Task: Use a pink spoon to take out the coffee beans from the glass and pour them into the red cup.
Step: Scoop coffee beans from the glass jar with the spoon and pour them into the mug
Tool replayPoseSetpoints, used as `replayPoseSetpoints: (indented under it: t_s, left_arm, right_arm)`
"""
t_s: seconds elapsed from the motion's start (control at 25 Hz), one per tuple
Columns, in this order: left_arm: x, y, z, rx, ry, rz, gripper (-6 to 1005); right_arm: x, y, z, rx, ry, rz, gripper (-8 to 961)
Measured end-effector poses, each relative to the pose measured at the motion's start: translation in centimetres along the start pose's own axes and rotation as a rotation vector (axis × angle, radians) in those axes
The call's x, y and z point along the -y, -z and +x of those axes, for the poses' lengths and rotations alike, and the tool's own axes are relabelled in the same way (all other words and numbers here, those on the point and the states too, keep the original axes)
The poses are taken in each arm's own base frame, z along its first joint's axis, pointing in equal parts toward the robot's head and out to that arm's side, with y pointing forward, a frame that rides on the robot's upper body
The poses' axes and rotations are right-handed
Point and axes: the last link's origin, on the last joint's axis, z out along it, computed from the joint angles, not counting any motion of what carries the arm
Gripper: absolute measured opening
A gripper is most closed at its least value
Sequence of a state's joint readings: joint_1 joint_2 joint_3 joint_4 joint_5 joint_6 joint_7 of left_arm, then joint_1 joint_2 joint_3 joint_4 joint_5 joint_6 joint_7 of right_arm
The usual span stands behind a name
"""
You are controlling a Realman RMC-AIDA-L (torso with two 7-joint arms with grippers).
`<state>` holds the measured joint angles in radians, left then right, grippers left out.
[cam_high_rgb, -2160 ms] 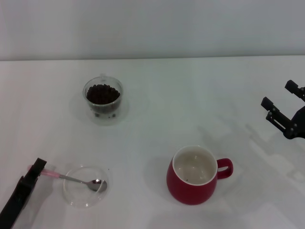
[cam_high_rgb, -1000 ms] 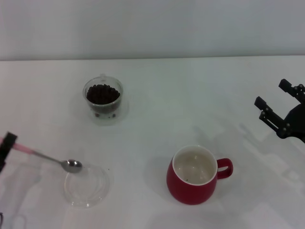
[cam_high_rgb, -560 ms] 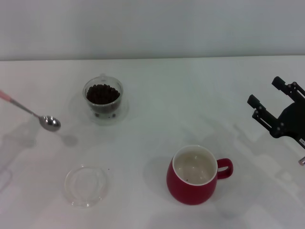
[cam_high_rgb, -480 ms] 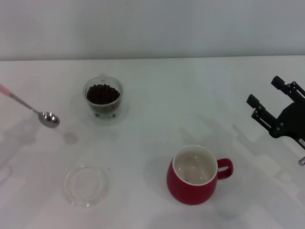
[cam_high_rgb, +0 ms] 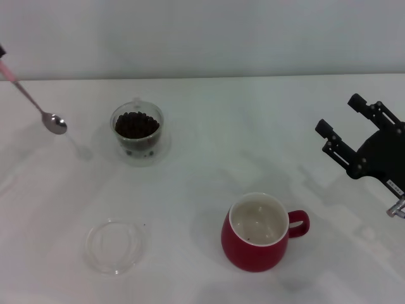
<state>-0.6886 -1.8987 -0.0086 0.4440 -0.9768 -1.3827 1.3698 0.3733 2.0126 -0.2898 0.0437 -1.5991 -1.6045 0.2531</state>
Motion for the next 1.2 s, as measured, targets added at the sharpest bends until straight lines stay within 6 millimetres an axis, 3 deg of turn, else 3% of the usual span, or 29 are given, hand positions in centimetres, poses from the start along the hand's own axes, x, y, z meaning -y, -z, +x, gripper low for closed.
replayPoseSetpoints:
  t_s: [0.36,0.68,0.92,1.2]
  left_arm:
    - [-2.2,-6.2,0.9,0.180,-0.161,0.043,132]
    - [-4.5,-10.1,-0.5,0.242,-0.328,0.076,132]
    - [-5.8,-11.4,-0.8,0.238,-0.405,0.071,132]
    - [-6.8,-11.3,1.1,0.186,-0.396,0.065,132]
  right_arm:
    - [-0.5,-0.4,-0.4,0.030,-0.017,-0.018,740]
    - [-0.7,-0.5,-0.3,0.029,-0.026,-0.019,740]
    - [-0.8,-0.4,-0.1,0.018,-0.029,-0.016,741]
    - [-0.7,-0.4,0.0,0.008,-0.029,-0.008,741]
